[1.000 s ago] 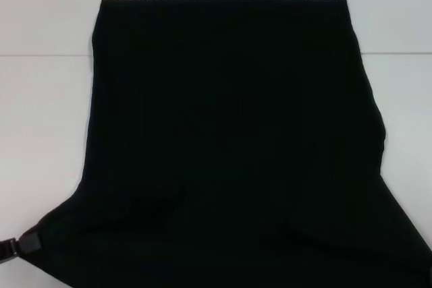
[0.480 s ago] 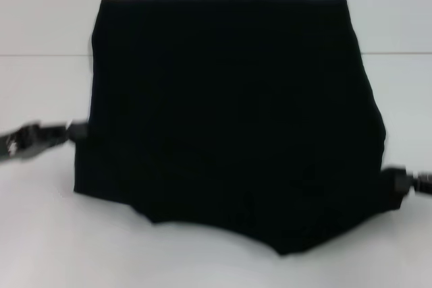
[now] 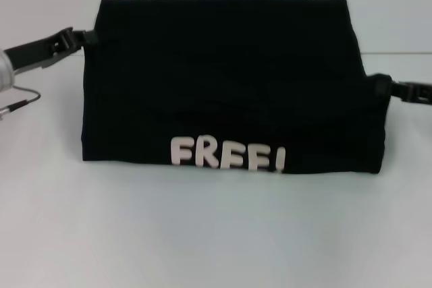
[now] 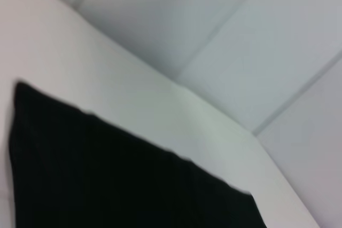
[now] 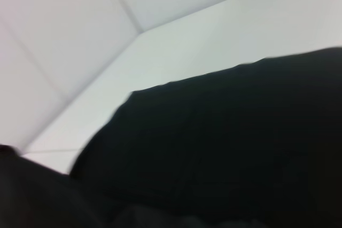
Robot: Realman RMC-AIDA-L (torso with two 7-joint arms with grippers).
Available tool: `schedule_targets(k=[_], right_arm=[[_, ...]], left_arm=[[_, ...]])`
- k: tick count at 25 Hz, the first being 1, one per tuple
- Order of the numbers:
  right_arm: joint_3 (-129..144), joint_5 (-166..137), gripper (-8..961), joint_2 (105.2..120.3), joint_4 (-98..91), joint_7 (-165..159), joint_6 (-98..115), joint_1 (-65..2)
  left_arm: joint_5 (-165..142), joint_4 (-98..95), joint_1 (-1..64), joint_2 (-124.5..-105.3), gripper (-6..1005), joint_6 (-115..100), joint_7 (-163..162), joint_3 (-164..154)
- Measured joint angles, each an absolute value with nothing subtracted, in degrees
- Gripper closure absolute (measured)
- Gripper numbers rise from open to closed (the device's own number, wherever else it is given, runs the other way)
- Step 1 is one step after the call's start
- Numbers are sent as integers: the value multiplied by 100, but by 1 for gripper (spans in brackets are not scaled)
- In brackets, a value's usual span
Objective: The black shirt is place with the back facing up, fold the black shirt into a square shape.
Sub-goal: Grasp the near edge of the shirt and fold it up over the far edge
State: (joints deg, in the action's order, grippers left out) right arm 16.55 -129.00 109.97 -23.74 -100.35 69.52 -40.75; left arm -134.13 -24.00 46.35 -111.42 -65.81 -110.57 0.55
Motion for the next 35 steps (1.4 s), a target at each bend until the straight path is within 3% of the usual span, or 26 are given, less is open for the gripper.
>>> schedule_targets(k=[10,19,29,34,35], right_arm=[[2145,-12893,895,11115,-1896,-10103,4989,-4908],[2138,-12863,896,11184,-1802,-10114,4506,-5058],[2112,-12788,893,11498,-1821,-10212,4048,-5045],[2132,-12505,737,11630,-1960,-10178,3828,-5006],[2137,-12410,669,11644,-1997,-10161,3800,-4991]], left_arm=[[-13126,-2028,5059,-11275,953,-5062,-10284,44],[-13016,-1877,5217,-11316,952,-4555,-9872,43],[-13006,-1782,5265,-11494,951,-3731,-9740,-692],[-13006,-1685,5264,-11530,784,-3161,-9777,-953],[-13006,-1692,5260,-11539,750,-3117,-9778,-974]])
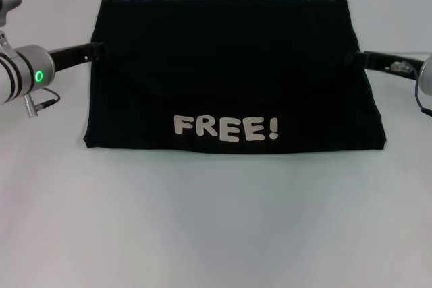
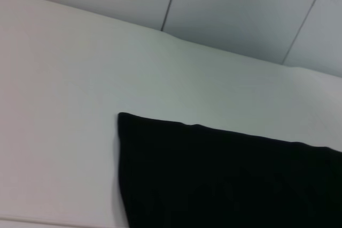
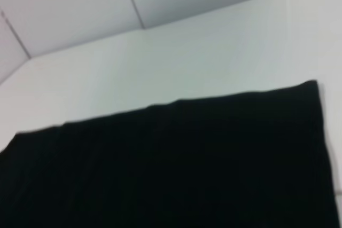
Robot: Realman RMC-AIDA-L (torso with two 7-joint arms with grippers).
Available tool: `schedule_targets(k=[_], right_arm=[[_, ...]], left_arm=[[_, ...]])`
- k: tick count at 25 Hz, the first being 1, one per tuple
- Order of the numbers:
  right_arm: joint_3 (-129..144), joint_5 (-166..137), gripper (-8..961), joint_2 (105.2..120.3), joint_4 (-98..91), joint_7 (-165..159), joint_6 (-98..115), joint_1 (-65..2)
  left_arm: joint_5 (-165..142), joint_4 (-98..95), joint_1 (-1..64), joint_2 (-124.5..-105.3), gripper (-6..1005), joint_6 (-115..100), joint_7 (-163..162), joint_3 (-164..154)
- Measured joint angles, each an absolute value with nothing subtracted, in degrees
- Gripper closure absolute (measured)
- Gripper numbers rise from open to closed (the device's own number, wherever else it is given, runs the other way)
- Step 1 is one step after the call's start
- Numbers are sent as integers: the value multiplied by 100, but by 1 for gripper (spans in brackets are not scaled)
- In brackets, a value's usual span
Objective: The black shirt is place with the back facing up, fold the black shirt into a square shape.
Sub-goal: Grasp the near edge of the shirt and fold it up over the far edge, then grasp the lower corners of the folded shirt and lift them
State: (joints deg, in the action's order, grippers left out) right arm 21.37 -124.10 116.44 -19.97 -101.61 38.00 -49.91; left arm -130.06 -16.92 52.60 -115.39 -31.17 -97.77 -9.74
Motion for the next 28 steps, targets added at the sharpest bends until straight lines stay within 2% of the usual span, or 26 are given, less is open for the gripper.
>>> schedule_targets(k=[2,8,13,17,28], right_arm=[[2139,-12273,534,11653,-2055,-10131,3800,-4963],[2143,-12019,425,11521,-2285,-10089,4918,-4713],[2115,-12012,335,11280,-2359,-10175,6298,-4321],[2091,-12010,336,11143,-2370,-10357,6992,-4011],[2075,-12005,339,11168,-2416,-10492,7075,-3803]], left_arm=[[-13006,-1755,5220,-11545,613,-3129,-9783,-981],[-13040,-2275,4796,-11518,309,-4411,-10325,-1001],[-13058,-3036,4155,-11562,288,-6244,-11025,-1004],[-13065,-3352,3760,-11652,271,-6915,-11153,-1011],[-13396,-3368,3456,-11788,278,-6704,-11103,-1164]])
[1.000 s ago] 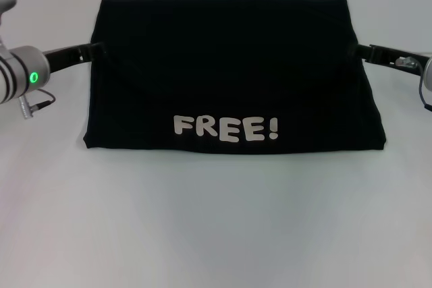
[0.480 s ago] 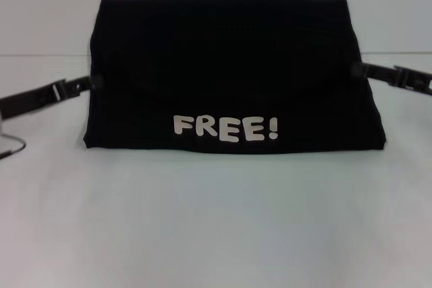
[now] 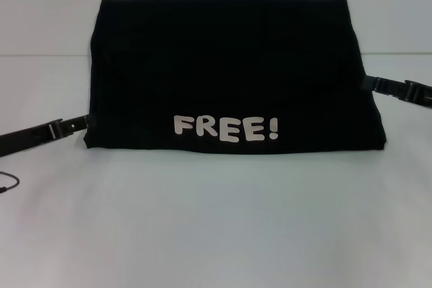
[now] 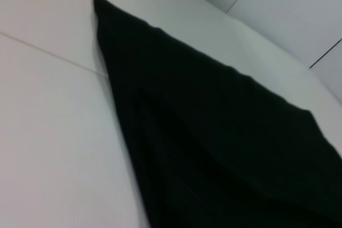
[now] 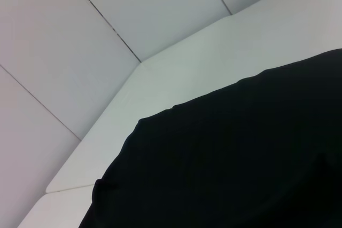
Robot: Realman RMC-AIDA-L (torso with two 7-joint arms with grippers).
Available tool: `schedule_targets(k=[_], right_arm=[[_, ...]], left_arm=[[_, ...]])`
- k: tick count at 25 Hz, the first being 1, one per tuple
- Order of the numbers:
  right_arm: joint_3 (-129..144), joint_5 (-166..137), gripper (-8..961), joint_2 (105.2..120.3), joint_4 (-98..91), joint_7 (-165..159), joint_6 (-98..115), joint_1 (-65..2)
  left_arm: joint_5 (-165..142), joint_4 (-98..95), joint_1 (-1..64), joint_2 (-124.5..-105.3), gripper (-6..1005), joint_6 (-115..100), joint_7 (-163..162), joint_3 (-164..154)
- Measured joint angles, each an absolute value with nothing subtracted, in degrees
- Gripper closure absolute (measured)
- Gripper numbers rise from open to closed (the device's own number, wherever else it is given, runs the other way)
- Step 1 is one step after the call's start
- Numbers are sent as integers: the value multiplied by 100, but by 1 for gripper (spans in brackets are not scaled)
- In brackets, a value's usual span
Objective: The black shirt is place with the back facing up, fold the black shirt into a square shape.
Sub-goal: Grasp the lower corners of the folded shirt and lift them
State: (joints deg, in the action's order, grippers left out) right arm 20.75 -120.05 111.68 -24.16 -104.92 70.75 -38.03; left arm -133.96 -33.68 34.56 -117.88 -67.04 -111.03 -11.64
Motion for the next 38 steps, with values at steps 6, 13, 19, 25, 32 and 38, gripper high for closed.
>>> schedule_targets(k=[6,13,19,25,32,38], right_arm=[[2090,-12005,341,11195,-2417,-10463,6935,-3849],[2097,-12005,344,11204,-2417,-10467,6873,-3861],[2080,-12006,346,11206,-2422,-10462,6872,-3858],[2079,-12006,344,11206,-2426,-10453,6873,-3858],[2094,-12006,346,11206,-2426,-10451,6891,-3838],[2159,-12037,357,11176,-2426,-10479,6890,-3813]], left_arm=[[-13384,-3155,3527,-11849,289,-6070,-11095,-1650],[-13331,-3094,3604,-11874,301,-5914,-11088,-1925],[-13352,-3093,3619,-11874,312,-5953,-11083,-1971],[-13385,-3093,3625,-11874,322,-5829,-11082,-2071],[-13438,-3093,3623,-11883,557,-5802,-11088,-2131],[-13440,-3099,3621,-11883,835,-5778,-11089,-2128]])
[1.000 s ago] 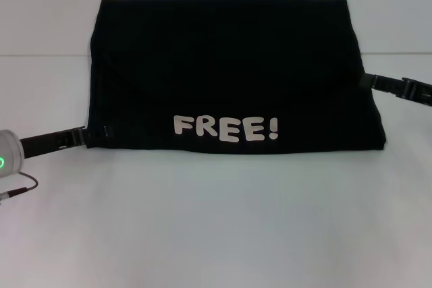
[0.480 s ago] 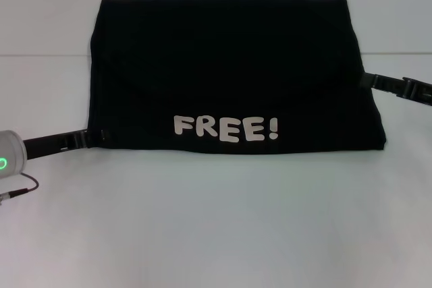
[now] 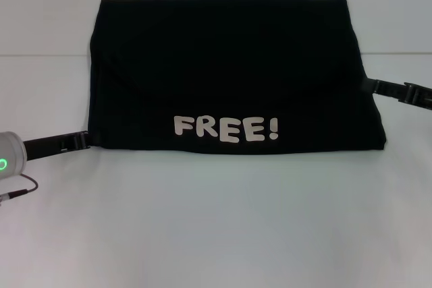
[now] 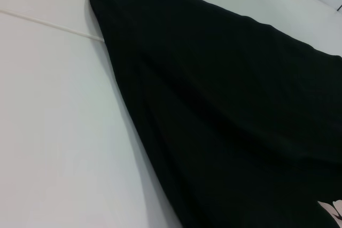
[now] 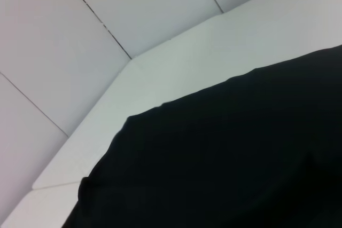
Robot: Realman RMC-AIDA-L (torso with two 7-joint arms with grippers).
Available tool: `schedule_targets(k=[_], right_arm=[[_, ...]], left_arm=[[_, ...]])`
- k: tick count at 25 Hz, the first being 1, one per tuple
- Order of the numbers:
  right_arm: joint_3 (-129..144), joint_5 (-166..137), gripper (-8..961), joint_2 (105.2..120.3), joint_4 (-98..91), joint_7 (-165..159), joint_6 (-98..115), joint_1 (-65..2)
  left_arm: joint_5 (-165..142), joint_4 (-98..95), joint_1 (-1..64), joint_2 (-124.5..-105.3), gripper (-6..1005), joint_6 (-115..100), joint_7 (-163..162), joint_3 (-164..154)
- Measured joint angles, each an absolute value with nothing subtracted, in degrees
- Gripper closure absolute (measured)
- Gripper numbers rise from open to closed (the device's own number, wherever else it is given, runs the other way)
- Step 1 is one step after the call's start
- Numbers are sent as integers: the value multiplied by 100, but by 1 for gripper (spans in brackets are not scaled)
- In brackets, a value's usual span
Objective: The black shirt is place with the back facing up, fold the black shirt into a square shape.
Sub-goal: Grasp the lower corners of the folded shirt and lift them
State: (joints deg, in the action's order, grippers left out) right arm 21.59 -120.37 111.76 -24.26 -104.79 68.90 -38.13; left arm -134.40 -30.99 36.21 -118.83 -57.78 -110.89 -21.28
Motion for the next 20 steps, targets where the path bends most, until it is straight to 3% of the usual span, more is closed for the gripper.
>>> schedule_targets(k=[2,7,10,20], right_arm=[[2259,-12054,361,11143,-2426,-10507,6883,-3795],[2569,-12502,370,10949,-2426,-11061,6808,-3782],[2650,-12823,376,10905,-2430,-11286,6690,-3814],[3148,-13007,394,11195,-2369,-11386,5793,-3990]], left_arm=[[-13441,-3118,3621,-11883,966,-5781,-11089,-2127],[-13476,-3149,3621,-11845,962,-5881,-11092,-2126],[-13503,-3153,3638,-11835,960,-5898,-11089,-2132],[-13509,-3155,3655,-11842,953,-5861,-11109,-2229]])
